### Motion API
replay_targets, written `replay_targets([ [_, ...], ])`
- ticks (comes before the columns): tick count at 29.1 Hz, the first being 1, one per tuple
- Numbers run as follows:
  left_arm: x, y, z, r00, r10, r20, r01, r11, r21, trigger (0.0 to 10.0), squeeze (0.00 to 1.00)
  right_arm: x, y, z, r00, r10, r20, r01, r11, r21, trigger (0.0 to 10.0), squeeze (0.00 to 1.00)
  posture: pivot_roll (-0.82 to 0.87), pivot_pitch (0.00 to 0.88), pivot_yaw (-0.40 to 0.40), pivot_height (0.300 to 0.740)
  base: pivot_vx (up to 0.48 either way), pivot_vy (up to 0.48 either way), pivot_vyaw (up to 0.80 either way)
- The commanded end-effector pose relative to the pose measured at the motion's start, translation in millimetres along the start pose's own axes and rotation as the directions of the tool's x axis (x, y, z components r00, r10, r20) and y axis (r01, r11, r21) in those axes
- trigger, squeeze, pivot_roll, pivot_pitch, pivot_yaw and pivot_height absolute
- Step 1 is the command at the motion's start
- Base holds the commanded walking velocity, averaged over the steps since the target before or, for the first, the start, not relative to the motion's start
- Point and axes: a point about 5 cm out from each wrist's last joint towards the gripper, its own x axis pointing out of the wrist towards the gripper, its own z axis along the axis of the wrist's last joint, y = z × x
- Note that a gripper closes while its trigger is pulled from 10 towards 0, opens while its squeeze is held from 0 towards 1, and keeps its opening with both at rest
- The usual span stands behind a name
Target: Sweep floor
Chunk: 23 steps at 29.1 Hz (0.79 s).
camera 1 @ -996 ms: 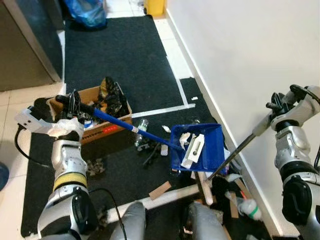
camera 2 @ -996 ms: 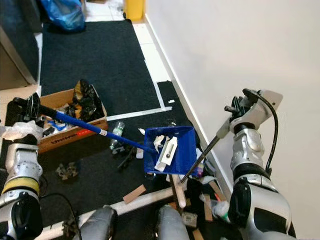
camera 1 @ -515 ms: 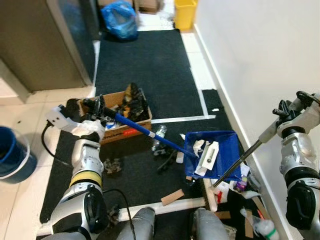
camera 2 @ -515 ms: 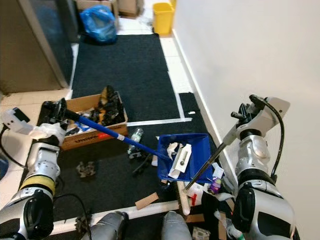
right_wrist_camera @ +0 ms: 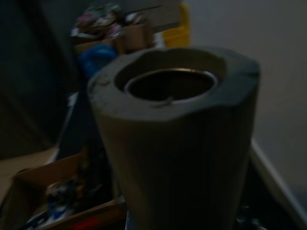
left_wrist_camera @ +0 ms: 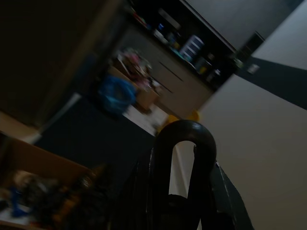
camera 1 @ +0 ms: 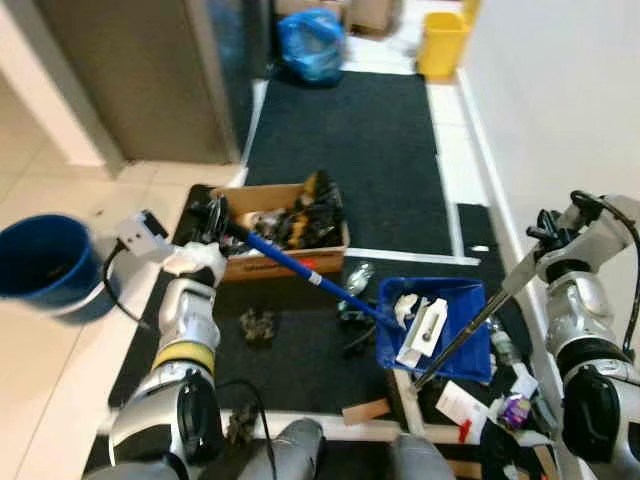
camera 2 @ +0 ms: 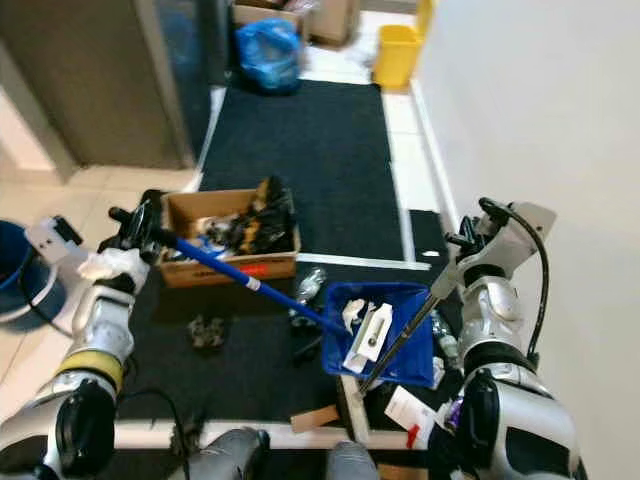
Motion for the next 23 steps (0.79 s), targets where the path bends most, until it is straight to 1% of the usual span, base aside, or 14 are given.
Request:
replay_targets([
  [1,1.6,-6.9,-10.1,1.000,-0.013,-0.019,0.012,0.999,-0.041,10.0,0.00,1.8,-0.7,4.4,1.000,-0.004,0.016,0.004,1.000,0.003,10.0,0.00,0.14,0.000,-0.067,0.740,0.000,0.000,0.66],
  [14,1.3,-8.3,-14.3,0.999,-0.015,-0.035,0.013,0.999,-0.050,10.0,0.00,0.8,1.7,1.5,1.000,-0.001,0.014,0.001,1.000,0.013,10.0,0.00,0.14,0.008,-0.062,0.740,0.000,0.000,0.66],
  [17,1.3,-7.6,-13.6,0.999,-0.008,-0.035,0.006,0.999,-0.043,10.0,0.00,0.8,1.5,1.4,1.000,-0.003,0.014,0.002,1.000,0.019,10.0,0.00,0.14,0.012,-0.062,0.740,0.000,0.000,0.66],
  [19,1.0,-6.5,-13.4,0.999,0.004,-0.044,-0.005,1.000,-0.025,10.0,0.00,0.8,1.0,1.5,1.000,-0.012,0.018,0.011,0.999,0.039,10.0,0.00,0.14,0.013,-0.062,0.740,0.000,0.000,0.63],
  [23,0.7,-6.2,-13.5,0.999,0.005,-0.051,-0.005,1.000,-0.004,10.0,0.00,0.8,-1.1,1.5,0.999,-0.040,0.019,0.038,0.997,0.068,10.0,0.00,0.14,0.010,-0.061,0.740,0.000,0.000,0.00],
])
